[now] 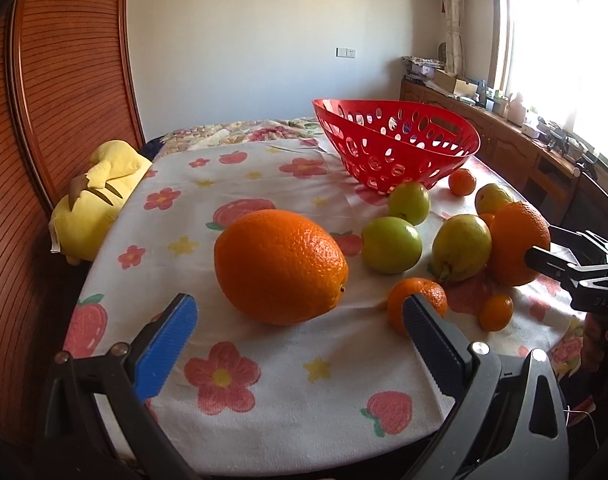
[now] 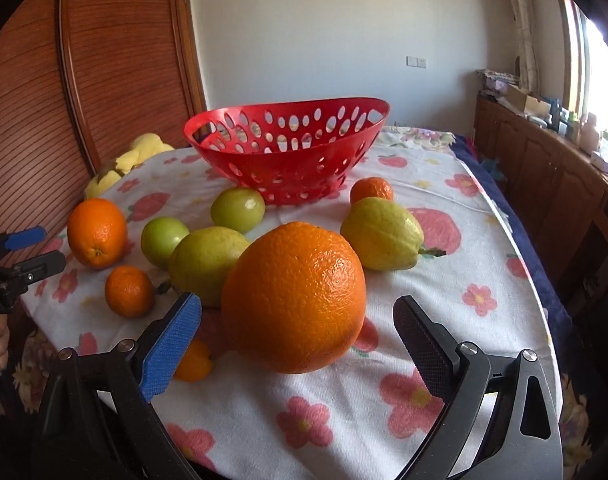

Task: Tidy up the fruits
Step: 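Close the right tool on a large orange while the left tool closes on another large orange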

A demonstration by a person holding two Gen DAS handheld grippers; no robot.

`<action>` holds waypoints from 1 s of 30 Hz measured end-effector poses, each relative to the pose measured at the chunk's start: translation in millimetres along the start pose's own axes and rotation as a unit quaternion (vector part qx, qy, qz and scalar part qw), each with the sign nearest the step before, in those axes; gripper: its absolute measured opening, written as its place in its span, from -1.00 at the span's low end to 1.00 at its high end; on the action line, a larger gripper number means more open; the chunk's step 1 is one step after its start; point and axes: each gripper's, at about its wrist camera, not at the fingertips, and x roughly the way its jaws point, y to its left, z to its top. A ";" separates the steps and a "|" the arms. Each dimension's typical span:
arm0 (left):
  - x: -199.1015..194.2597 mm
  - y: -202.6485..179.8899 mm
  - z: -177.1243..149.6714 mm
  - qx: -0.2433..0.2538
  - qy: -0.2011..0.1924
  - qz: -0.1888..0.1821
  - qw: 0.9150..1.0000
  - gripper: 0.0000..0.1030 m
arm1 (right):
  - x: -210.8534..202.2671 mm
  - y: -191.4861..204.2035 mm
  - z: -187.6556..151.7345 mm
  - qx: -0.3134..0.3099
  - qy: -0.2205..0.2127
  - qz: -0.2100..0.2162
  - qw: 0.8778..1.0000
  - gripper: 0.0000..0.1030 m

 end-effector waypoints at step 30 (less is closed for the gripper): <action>54.7 25.9 24.6 -0.021 0.054 -0.035 0.998 0.86 | 31.9 1.5 1.3 -0.009 0.029 0.006 1.000 0.91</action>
